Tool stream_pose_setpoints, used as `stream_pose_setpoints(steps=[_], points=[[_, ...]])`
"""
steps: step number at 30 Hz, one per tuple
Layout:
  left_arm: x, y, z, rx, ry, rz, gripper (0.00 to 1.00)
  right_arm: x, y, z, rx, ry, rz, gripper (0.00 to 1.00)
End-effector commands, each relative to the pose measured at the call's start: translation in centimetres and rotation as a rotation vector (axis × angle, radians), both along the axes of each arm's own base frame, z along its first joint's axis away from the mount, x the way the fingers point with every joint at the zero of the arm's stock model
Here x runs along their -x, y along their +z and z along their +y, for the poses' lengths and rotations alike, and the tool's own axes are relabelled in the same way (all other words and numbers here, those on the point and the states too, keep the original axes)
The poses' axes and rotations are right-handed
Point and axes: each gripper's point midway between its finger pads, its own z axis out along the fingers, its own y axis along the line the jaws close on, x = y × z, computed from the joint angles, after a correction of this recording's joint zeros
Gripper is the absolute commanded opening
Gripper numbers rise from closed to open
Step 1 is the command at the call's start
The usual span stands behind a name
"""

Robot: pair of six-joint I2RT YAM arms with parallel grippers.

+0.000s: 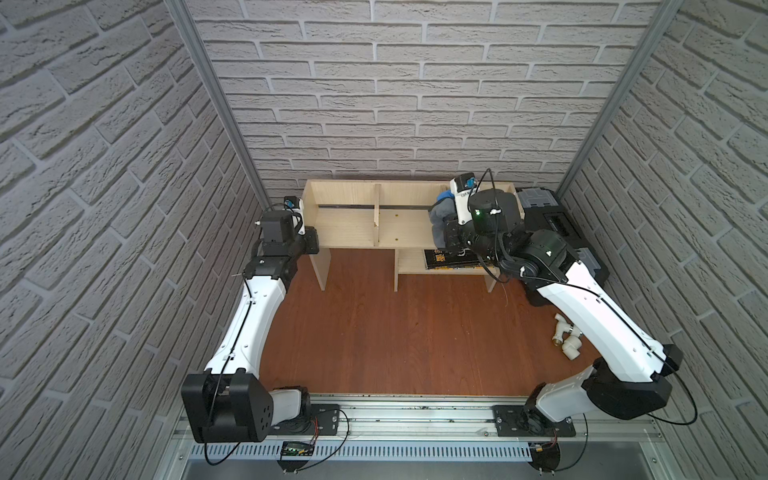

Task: Wipe the bookshelf clean with a cloth
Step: Hold the shelf at the center of the board.

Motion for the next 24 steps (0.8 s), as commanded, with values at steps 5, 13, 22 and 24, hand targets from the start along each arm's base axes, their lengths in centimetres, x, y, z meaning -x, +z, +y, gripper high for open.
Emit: stream_pose_setpoints(steps=[5, 13, 22, 24], points=[[-0.3, 1.3, -0.6, 0.073, 0.002, -0.05, 0.0, -4.6, 1.6, 9.3, -0.126, 0.206, -0.068, 0.03], [0.2, 1.6, -0.1, 0.074, 0.015, -0.063, 0.0, -8.5, 0.5, 15.7, -0.177, 0.306, -0.125, 0.03], [0.5, 1.4, 0.1, 0.098, 0.019, -0.069, 0.0, -6.4, -2.1, 15.6, -0.067, 0.263, -0.077, 0.03], [0.4, 1.4, 0.1, 0.1, 0.019, -0.068, 0.0, -5.3, -2.0, 15.0, -0.033, 0.245, -0.082, 0.03]])
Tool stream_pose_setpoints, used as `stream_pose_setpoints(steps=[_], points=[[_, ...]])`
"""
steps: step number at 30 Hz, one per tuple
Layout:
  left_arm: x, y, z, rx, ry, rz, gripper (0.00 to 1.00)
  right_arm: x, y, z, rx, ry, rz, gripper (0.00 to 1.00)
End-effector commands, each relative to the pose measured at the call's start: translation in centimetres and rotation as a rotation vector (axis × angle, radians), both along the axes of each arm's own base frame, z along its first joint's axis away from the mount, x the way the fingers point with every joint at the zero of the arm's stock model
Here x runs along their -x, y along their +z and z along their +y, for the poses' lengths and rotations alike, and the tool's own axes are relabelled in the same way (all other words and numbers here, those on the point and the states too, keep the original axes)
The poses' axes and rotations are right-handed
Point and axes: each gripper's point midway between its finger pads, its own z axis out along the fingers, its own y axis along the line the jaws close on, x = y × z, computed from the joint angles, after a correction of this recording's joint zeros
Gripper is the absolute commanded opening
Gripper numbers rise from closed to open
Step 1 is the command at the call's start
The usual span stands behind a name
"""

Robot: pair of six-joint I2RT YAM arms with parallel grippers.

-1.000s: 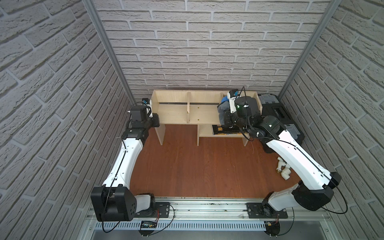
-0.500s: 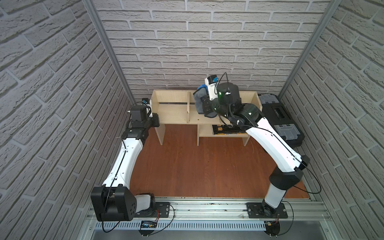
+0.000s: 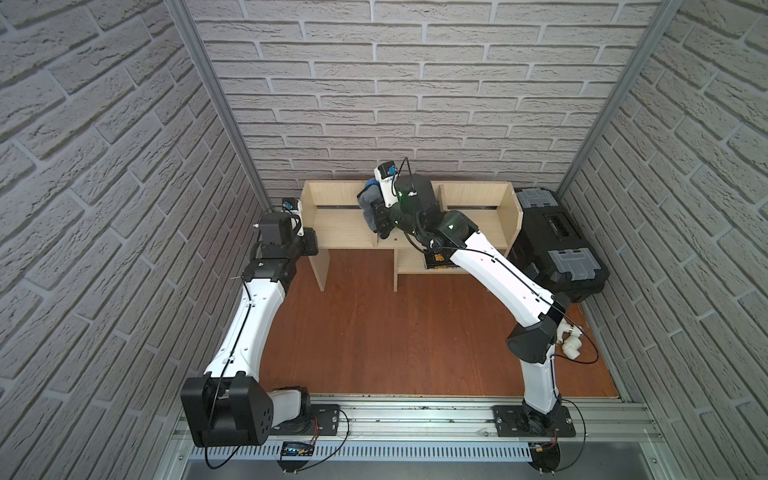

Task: Wipe the bookshelf clean with a cloth
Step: Hold the shelf at the center of the board.

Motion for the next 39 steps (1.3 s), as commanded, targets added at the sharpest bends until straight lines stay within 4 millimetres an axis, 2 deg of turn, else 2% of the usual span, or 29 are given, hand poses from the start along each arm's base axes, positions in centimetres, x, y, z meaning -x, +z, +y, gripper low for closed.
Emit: stream_pose_setpoints(steps=[1, 7, 9, 11, 14, 16, 18, 19, 20, 23, 27, 31, 35, 37, 39], points=[[0.2, 1.5, -0.3, 0.092, 0.011, -0.06, 0.0, 3.5, 1.9, -0.4, 0.041, 0.009, -0.044, 0.03], [0.3, 1.7, -0.1, 0.091, 0.019, -0.067, 0.0, 7.2, -0.1, -0.6, 0.13, 0.008, -0.022, 0.03], [0.3, 1.6, -0.1, 0.091, 0.018, -0.064, 0.0, 8.6, 0.2, -0.1, 0.144, 0.027, -0.035, 0.03], [0.2, 1.5, -0.2, 0.096, 0.015, -0.064, 0.0, 9.7, 1.9, 0.7, 0.121, 0.053, -0.069, 0.03], [0.2, 1.5, -0.2, 0.1, 0.014, -0.064, 0.0, 10.0, 5.3, 1.6, 0.044, 0.077, -0.103, 0.03], [0.2, 1.5, -0.1, 0.098, 0.016, -0.065, 0.0, 9.4, 6.8, 2.5, 0.013, 0.081, -0.133, 0.03], [0.2, 1.6, -0.1, 0.099, 0.017, -0.067, 0.0, 8.3, 7.2, 3.3, 0.015, 0.064, -0.156, 0.03], [0.2, 1.6, 0.0, 0.1, 0.018, -0.068, 0.0, 7.0, 5.5, 4.5, 0.04, 0.057, -0.138, 0.03], [0.2, 1.6, 0.0, 0.106, 0.019, -0.068, 0.0, 6.2, 4.9, 5.2, 0.039, 0.052, -0.133, 0.03], [0.1, 1.3, 0.0, 0.109, 0.02, -0.063, 0.0, 3.6, 1.6, 6.4, 0.057, 0.008, -0.097, 0.03], [0.2, 1.5, 0.1, 0.113, 0.018, -0.069, 0.0, 1.8, -2.7, 7.3, 0.093, -0.022, -0.05, 0.03], [0.2, 1.6, 0.3, 0.124, 0.024, -0.073, 0.0, 1.9, -6.2, 9.2, 0.121, 0.046, 0.001, 0.03], [0.2, 1.7, 0.6, 0.125, 0.031, -0.077, 0.0, 2.7, -9.6, 9.7, 0.192, 0.095, 0.077, 0.03], [0.2, 1.7, 0.7, 0.124, 0.033, -0.077, 0.0, 3.8, -10.8, 9.7, 0.236, 0.11, 0.1, 0.03], [0.2, 1.6, 0.7, 0.126, 0.035, -0.075, 0.0, 5.1, -10.9, 9.2, 0.274, 0.115, 0.085, 0.03]])
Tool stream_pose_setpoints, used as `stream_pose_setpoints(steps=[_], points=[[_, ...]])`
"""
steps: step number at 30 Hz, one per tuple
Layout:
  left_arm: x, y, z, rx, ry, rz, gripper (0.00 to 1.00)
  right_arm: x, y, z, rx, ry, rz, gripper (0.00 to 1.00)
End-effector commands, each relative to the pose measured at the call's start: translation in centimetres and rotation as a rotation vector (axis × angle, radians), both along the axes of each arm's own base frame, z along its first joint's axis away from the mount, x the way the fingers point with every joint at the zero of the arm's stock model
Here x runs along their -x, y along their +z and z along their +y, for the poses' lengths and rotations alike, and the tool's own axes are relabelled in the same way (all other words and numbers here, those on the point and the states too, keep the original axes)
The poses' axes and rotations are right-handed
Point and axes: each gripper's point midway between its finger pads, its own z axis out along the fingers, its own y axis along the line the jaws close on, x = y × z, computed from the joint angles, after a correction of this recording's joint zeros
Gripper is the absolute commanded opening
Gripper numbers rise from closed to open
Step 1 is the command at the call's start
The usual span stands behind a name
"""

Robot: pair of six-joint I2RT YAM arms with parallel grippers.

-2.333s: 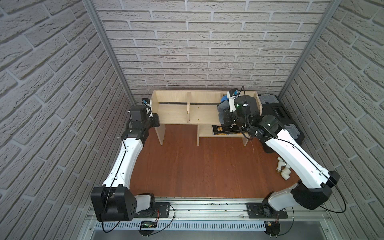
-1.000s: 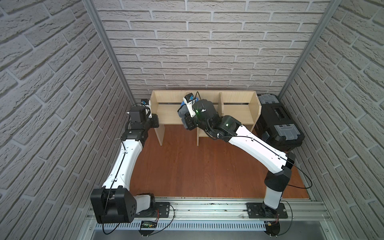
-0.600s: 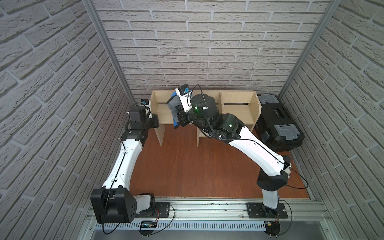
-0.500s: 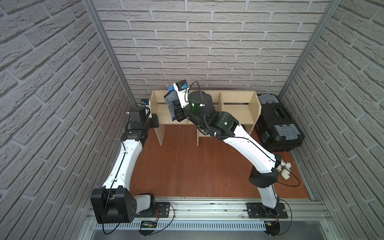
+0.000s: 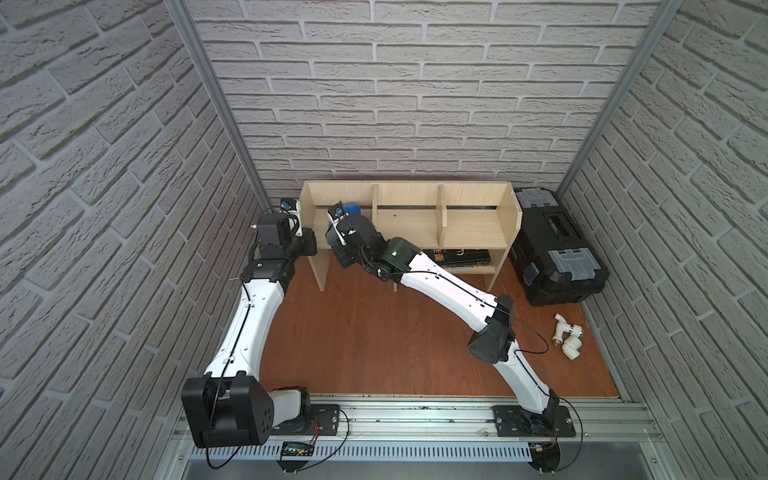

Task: Wipe the bookshelf clean with a cloth
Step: Hold the shelf at the center of the board.

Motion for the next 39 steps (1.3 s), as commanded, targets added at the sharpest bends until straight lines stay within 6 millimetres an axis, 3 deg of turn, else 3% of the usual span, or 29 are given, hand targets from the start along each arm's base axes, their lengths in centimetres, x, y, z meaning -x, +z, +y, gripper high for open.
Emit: stream_pose_setpoints(steps=[1, 5, 11, 14, 16, 19, 22, 26, 30, 35, 39], points=[[0.2, 1.6, 0.4, 0.113, 0.038, -0.065, 0.0, 3.5, -0.3, -0.6, 0.064, 0.05, 0.022, 0.03], [0.1, 1.5, 0.4, 0.118, 0.038, -0.065, 0.0, 5.8, 3.5, -3.0, 0.046, 0.035, -0.054, 0.03], [0.1, 1.3, 0.5, 0.117, 0.04, -0.062, 0.0, 7.1, 12.4, -10.0, 0.004, -0.09, -0.233, 0.03], [0.1, 1.4, 0.5, 0.117, 0.04, -0.063, 0.0, 6.9, 14.5, -13.5, -0.002, -0.18, -0.286, 0.03], [0.1, 1.3, 0.5, 0.117, 0.039, -0.062, 0.0, 6.2, 14.8, -15.7, -0.02, -0.241, -0.29, 0.03], [0.1, 1.4, 0.4, 0.117, 0.036, -0.065, 0.0, 4.3, 13.7, -18.3, -0.06, -0.316, -0.235, 0.03], [0.1, 1.3, 0.4, 0.12, 0.039, -0.064, 0.0, 1.8, 11.4, -19.6, -0.08, -0.353, -0.156, 0.03], [0.1, 1.4, 0.4, 0.12, 0.038, -0.066, 0.0, -0.8, 7.9, -18.9, -0.076, -0.346, -0.067, 0.02], [0.1, 1.4, 0.4, 0.118, 0.038, -0.065, 0.0, -2.3, 5.2, -17.1, -0.05, -0.317, -0.015, 0.03], [0.1, 1.3, 0.4, 0.118, 0.038, -0.062, 0.0, -2.0, 3.3, -14.3, -0.099, -0.231, 0.06, 0.03], [0.2, 1.3, 0.4, 0.117, 0.038, -0.062, 0.0, -1.3, 3.0, -14.0, -0.137, -0.209, 0.079, 0.03]])
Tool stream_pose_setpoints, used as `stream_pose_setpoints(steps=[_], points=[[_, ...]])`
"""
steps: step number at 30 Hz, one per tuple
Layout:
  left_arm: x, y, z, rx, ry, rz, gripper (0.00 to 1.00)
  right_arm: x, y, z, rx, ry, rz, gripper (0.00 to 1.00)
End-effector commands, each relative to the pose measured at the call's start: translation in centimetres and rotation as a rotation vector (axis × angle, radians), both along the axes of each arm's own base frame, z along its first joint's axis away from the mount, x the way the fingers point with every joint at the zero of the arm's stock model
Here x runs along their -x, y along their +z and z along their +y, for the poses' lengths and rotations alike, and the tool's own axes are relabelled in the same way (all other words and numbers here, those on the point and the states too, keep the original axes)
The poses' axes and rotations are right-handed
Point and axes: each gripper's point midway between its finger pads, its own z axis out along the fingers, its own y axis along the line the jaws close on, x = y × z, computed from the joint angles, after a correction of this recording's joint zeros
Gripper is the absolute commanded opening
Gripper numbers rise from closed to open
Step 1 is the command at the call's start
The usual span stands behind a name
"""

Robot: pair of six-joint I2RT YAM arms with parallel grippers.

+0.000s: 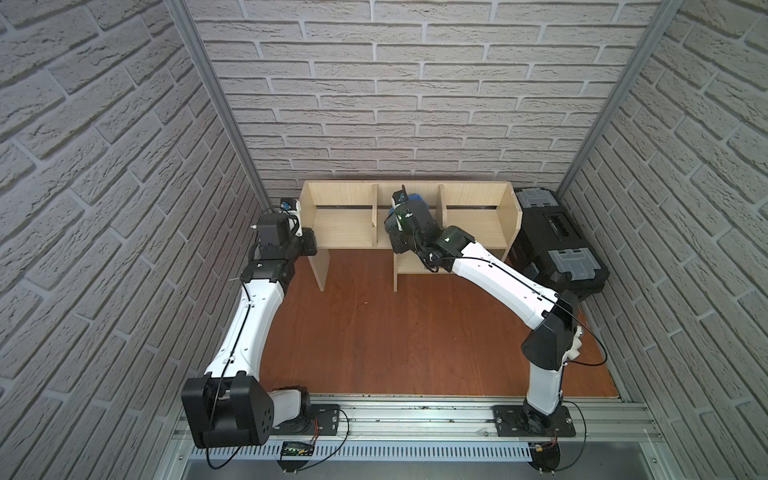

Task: Wipe the bookshelf clean with a cloth
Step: Hold the shelf at the center of the board, then place the cleaning item at the center of the board.

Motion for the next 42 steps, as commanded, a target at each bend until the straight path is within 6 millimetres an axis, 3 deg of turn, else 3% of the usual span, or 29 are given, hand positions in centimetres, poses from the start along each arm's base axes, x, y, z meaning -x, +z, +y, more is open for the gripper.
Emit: stream_pose_setpoints(steps=[1, 5, 10, 12, 14, 20, 22, 26, 30, 35, 39, 42], points=[[0.2, 1.3, 0.4, 0.115, 0.039, -0.058, 0.0, 1.5, 1.9, 0.8, -0.09, 0.039, -0.007, 0.03], [0.2, 1.4, 0.4, 0.114, 0.041, -0.061, 0.0, 1.8, 0.9, -2.3, 0.015, -0.045, -0.014, 0.03], [0.2, 1.3, 0.4, 0.119, 0.04, -0.058, 0.0, 1.6, 1.0, -6.7, 0.097, -0.155, -0.021, 0.03], [0.2, 1.3, 0.5, 0.118, 0.043, -0.059, 0.0, 1.9, 1.4, -7.4, 0.106, -0.165, -0.027, 0.03], [0.3, 1.4, 0.5, 0.115, 0.041, -0.062, 0.0, 2.7, 1.9, -6.6, 0.086, -0.101, -0.03, 0.03], [0.2, 1.2, 0.4, 0.116, 0.04, -0.056, 0.0, 8.6, 5.0, -3.8, 0.092, 0.09, -0.125, 0.03], [0.3, 1.3, 0.4, 0.115, 0.043, -0.059, 0.0, 11.2, 5.7, -3.9, 0.084, 0.133, -0.143, 0.03], [0.5, 1.7, 0.3, 0.116, 0.041, -0.072, 0.0, 16.7, 5.2, -4.7, 0.06, 0.239, -0.152, 0.03], [0.7, 1.9, 0.2, 0.11, 0.047, -0.083, 0.0, 20.7, 3.3, -6.7, -0.008, 0.292, -0.109, 0.03], [2.1, 3.9, -0.2, 0.089, 0.074, -0.108, 0.0, 22.5, -1.9, -10.5, -0.047, 0.199, -0.031, 0.03], [4.2, 5.9, -0.6, 0.08, 0.098, -0.149, 0.39, 22.9, -7.4, -10.8, -0.057, 0.161, 0.048, 0.03], [5.9, 7.2, -0.9, 0.049, 0.106, -0.152, 0.54, 22.6, -10.5, -10.4, -0.055, 0.134, 0.087, 0.03]])
